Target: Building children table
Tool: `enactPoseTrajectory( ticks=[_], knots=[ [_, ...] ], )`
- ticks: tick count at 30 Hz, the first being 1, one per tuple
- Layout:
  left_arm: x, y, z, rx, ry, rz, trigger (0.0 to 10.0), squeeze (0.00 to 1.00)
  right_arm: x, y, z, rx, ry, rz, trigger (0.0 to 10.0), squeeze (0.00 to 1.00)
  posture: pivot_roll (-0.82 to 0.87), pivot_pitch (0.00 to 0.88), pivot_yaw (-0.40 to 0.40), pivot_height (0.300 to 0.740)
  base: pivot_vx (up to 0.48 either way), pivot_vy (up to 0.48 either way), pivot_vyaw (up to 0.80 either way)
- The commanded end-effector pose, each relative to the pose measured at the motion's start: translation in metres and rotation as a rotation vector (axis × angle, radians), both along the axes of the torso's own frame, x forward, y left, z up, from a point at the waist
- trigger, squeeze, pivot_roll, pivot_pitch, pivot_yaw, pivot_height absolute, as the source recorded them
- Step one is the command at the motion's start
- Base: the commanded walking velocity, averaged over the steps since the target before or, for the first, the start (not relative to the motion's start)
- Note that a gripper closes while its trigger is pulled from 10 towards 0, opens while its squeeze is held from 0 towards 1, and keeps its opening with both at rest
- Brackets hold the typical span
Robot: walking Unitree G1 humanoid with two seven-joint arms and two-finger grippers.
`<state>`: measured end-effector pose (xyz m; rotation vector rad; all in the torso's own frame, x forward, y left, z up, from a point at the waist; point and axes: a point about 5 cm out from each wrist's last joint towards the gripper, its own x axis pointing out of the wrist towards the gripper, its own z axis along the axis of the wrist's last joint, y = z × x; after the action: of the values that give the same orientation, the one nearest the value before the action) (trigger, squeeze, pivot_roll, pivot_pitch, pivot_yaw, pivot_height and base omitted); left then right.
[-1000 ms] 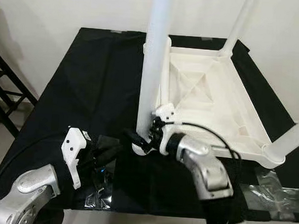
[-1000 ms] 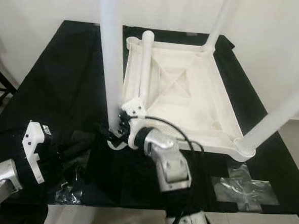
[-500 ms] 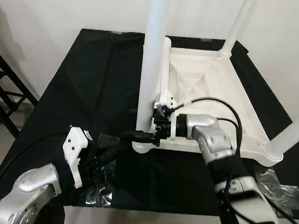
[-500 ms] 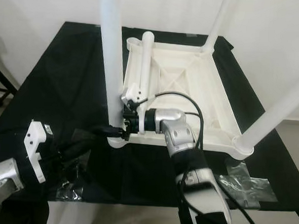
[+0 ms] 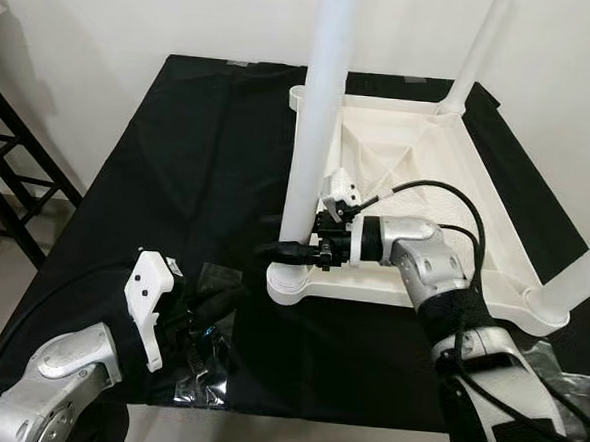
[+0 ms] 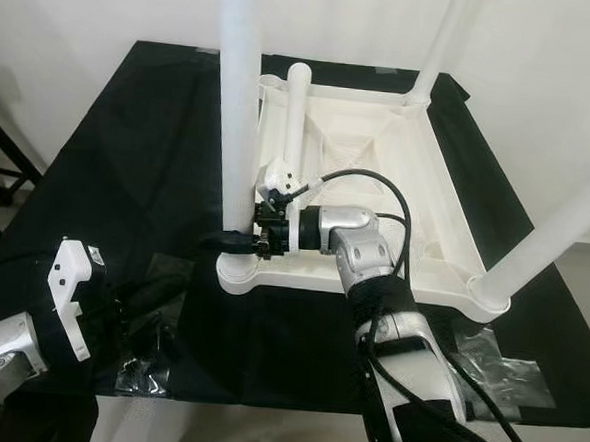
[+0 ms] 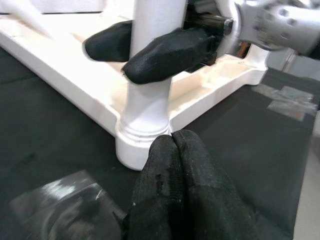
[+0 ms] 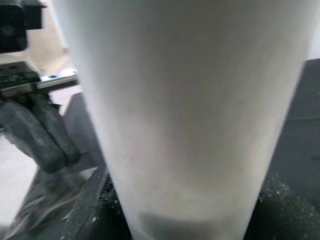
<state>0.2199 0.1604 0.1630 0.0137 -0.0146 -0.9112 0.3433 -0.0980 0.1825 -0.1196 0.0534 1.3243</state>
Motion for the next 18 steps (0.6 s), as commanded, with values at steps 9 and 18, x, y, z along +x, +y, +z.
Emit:
enactPoseTrajectory(
  ticks=[9,18],
  knots=[
    [-0.004,0.004,0.001,0.008,0.006,-0.007,10.0,0.0,-0.048,0.02,-0.046,0.014,0.069,-0.862,0.0,0.0,0.05,0.14,-0.022,0.74,0.0,0.0,0.0],
    [-0.005,0.005,0.002,0.014,0.0,0.006,10.0,0.0,-0.052,0.028,-0.051,-0.047,0.036,-0.783,0.0,0.0,0.07,0.144,-0.039,0.74,0.0,0.0,0.0]
  ],
)
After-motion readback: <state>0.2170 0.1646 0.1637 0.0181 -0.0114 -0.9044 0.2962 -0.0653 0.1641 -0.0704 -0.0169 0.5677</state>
